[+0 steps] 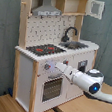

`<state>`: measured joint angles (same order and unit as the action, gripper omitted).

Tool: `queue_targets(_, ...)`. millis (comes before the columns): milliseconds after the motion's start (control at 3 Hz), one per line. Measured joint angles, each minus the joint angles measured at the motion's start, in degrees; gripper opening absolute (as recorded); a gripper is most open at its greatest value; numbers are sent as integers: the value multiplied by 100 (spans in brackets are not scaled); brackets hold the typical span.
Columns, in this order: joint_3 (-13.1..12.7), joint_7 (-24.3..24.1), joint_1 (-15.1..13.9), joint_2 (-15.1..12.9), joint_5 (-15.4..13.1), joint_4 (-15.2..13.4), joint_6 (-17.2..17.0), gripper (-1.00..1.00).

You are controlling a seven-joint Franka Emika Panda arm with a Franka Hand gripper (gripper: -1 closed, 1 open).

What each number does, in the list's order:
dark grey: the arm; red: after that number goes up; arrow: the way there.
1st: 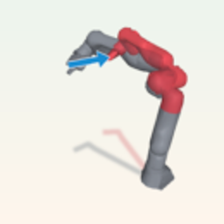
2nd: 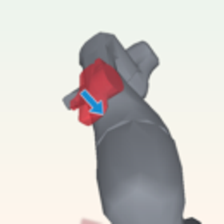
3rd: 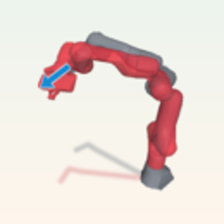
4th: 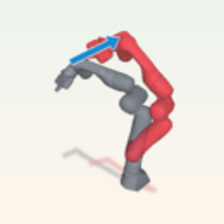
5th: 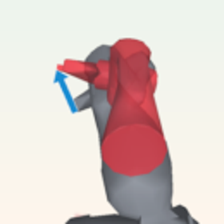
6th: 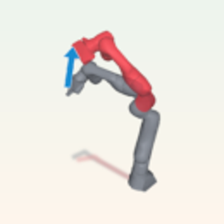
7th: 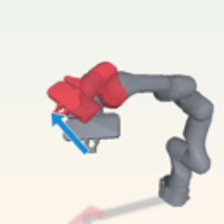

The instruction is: Play with the kitchen

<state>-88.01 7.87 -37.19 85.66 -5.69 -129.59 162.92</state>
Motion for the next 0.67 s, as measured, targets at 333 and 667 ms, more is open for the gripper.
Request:
queue_targets(333,-48,-549,-90,2,0,5,175,100)
queue_targets(667,-53,-1159,-149,4,0,18,380,100)
